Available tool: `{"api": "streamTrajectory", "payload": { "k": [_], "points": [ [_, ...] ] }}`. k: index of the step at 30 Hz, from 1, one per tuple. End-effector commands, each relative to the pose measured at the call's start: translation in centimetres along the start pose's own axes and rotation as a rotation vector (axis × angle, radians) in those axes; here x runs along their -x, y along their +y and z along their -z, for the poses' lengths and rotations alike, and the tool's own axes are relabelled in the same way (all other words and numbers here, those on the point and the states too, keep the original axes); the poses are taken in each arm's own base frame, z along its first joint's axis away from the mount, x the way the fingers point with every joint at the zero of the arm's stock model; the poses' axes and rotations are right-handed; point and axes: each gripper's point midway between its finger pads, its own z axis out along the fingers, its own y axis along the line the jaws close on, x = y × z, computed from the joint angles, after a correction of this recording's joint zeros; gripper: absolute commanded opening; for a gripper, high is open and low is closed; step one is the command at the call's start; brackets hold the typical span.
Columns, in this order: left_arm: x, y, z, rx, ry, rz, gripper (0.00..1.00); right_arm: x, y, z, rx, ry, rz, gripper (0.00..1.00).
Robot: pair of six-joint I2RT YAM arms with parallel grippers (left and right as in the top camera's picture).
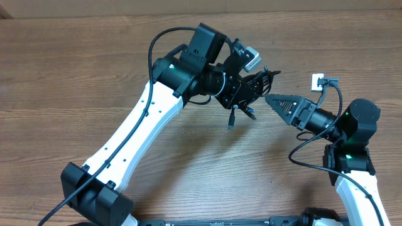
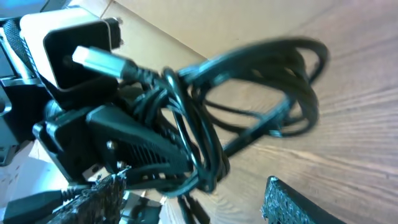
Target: Untangle cables
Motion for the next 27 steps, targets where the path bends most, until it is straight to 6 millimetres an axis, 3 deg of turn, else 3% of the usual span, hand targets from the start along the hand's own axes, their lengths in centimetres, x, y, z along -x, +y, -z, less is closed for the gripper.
{"api": "streamTrajectory", "payload": {
  "k": [1,4,7,9,11,13,20,27],
  "points": [
    [0.1,-2.4,-0.3,-0.08,0.001,-0.014,0.04,0.8,0.8,0.0,0.009,-0.023,0.055,0.68],
    [0.0,-3.1,-0.7,-0.091,0.006,-0.026,0.04,0.9,0.9,0.0,0.011,-0.024,0.059,0.63],
    [0.0,-3.9,-1.2,-0.098,0.01,-0.048,0.04,0.8,0.9,0.0,0.012,-0.024,0.06,0.41],
    [0.0,-3.9,-1.4,-0.084,0.013,-0.054,0.04,0.8,0.9,0.0,0.014,-0.021,0.059,0.2],
    [-0.1,-3.6,-1.5,-0.063,0.015,-0.054,0.04,0.7,1.0,0.0,0.017,-0.017,0.059,0.08],
    [-0.1,-3.3,-1.5,-0.048,0.015,-0.054,0.04,0.7,1.0,0.0,0.019,-0.014,0.058,0.04],
    [0.0,-1.8,-1.5,0.039,0.012,-0.008,0.04,0.4,1.1,0.0,0.026,0.0,0.052,0.04],
    [0.1,0.9,-1.2,0.197,-0.001,0.1,0.04,0.2,1.0,0.0,0.028,0.008,0.038,0.04]
  ]
}}
